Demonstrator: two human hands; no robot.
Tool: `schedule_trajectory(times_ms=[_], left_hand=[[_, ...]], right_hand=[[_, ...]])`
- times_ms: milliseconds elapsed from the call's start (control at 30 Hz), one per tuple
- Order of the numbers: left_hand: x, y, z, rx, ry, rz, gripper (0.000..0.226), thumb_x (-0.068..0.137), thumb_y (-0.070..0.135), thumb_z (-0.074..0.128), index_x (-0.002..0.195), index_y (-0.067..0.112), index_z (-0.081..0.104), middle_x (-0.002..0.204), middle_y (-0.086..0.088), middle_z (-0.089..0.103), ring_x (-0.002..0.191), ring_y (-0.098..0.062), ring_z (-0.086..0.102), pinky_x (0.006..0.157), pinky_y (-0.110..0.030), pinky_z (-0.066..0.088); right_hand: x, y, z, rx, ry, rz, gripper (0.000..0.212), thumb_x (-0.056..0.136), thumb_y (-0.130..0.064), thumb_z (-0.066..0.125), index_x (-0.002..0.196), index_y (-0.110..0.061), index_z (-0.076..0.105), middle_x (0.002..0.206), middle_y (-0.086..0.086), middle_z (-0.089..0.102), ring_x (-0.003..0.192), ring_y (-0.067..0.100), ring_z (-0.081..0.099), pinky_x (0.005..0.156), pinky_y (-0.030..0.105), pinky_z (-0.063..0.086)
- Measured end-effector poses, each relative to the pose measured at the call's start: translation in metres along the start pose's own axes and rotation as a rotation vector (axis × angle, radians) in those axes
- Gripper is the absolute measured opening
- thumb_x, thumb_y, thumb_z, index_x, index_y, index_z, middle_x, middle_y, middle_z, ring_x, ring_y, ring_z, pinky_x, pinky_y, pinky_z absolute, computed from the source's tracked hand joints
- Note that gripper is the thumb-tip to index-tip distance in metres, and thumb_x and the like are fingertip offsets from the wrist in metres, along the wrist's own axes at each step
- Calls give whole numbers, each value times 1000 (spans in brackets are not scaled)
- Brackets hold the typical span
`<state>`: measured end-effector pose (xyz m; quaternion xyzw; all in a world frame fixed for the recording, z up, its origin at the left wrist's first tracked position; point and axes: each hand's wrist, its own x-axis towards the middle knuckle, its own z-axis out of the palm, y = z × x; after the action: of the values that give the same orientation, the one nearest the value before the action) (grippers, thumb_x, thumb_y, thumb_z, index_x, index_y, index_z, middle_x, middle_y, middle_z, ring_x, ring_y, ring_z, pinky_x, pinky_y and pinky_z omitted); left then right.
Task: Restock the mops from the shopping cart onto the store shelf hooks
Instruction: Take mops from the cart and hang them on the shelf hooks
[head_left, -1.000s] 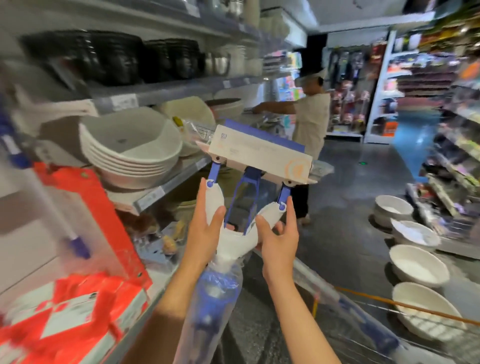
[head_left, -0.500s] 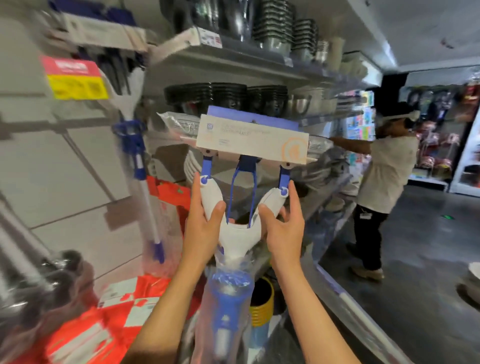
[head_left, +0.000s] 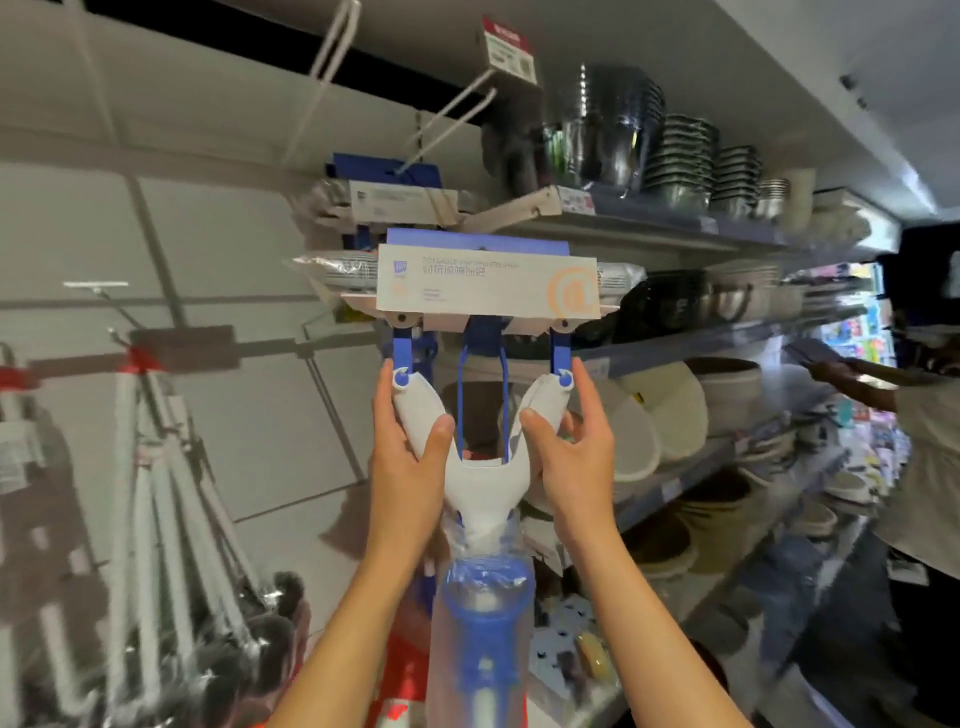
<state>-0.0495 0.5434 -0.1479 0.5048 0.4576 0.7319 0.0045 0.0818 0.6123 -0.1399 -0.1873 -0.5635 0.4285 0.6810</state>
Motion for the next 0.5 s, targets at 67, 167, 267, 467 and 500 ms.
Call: schedule_trajectory(times_ms=[67, 167, 267, 467, 500], left_hand=[[10, 2, -8, 18, 13, 10, 70, 99, 21, 61, 142, 63, 24, 147, 13, 50, 119, -9, 61, 92, -27, 55], [22, 7, -13, 22, 31, 25, 72, 98, 19, 61, 131, 70, 22, 137, 20, 54, 113, -6, 63, 91, -31, 57], [31, 10, -11, 33, 28, 37, 73, 98, 19, 63, 134, 69, 23, 130, 28, 57, 108, -1, 65, 90, -37, 58], [52, 8, 11, 61, 31, 64, 79, 97, 20, 64, 149, 60, 18, 136, 30, 50, 115, -1, 62, 89, -32, 59], [56, 6, 17, 66, 35, 69, 79, 97, 20, 64, 149, 58, 19, 134, 34, 49, 114, 1, 62, 88, -28, 58]], right_hand=[[7, 2, 13, 21, -6, -2, 71, 85, -11, 72, 144, -40, 44, 139, -10, 58, 117, 2, 61, 102, 46, 52], [17, 4, 26, 55, -25, -13, 71, 73, -30, 72, 132, -58, 47, 146, -5, 54, 126, 11, 58, 103, 50, 51], [30, 10, 29, 87, -47, -9, 73, 80, -20, 73, 139, -51, 45, 147, -3, 52, 127, 13, 58, 101, 52, 52], [66, 16, 22, 126, -87, -41, 72, 91, -1, 66, 148, -35, 39, 130, -15, 65, 110, 0, 65, 96, 39, 57], [73, 17, 19, 140, -103, -34, 72, 92, 2, 64, 150, -30, 38, 114, -23, 70, 103, -2, 67, 92, 35, 58]])
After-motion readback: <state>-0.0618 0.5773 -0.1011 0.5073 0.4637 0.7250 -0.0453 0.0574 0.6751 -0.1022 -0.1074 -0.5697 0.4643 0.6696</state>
